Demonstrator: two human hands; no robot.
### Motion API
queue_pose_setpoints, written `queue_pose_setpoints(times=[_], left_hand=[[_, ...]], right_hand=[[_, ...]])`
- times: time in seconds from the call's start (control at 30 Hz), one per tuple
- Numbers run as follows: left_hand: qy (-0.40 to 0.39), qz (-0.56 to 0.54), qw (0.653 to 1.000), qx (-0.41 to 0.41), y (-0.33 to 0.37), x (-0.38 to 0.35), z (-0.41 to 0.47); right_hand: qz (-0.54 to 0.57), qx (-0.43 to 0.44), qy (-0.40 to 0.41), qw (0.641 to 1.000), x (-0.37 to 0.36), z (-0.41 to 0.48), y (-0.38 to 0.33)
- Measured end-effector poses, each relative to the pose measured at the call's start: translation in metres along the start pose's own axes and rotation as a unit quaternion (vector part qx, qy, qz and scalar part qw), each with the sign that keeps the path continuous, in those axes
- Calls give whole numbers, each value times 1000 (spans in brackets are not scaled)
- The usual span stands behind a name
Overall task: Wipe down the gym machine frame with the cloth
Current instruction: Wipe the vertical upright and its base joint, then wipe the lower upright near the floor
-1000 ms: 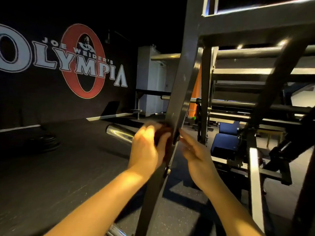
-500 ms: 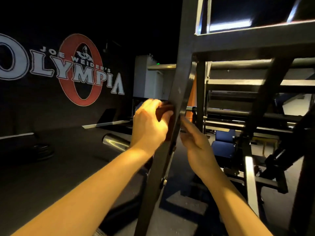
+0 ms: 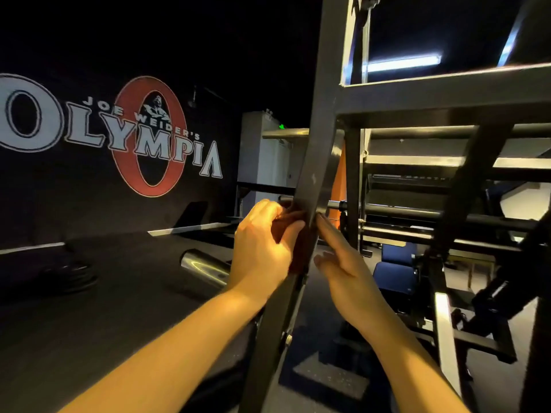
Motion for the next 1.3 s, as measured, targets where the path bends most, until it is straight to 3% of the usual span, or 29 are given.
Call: queue_pose_setpoints(times=[0.13,0.3,0.43,0.6,0.73,0.9,1.0,1.07,1.17,1.23,1.3], left_hand=[[-79,24,995,64,-25,8,-51],[12,35,997,-65,10,0,37],[47,28,996,-75,27,-6,72],[-18,36,998,-46,7,0,11],[26,42,996,-80,24,-3,59],[37,34,995,-82,32,-3,73],[-14,51,997,-59,15,0,32],[-30,58,995,-72,16,2,33],[8,59,992,-111,36,0,84],[41,63,990,-116,48,-1,116],[42,50,990,-124,46,-2,114]], right_hand=[[-4,6,-7,1000,3,-1,6],[55,-8,-16,998,4,1,-4],[117,20,-25,993,10,3,-10],[140,48,-42,988,7,-1,-17],[152,43,-42,987,4,-2,-12],[96,39,-15,995,15,8,-16],[33,59,73,995,27,25,-30],[67,43,69,994,30,34,-37],[73,25,33,996,25,40,-40],[60,42,66,995,15,43,-40],[119,46,93,987,17,44,-33]])
Point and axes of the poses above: each hand's wrist, its own z-axis towards the middle knuckle, its own x-axis out of the back of the hand, y = z × x, the point moved 2 cm from there along z, towards the middle knuckle, and after that the axes turned 1 degree about -z, right-handed, at the moved point
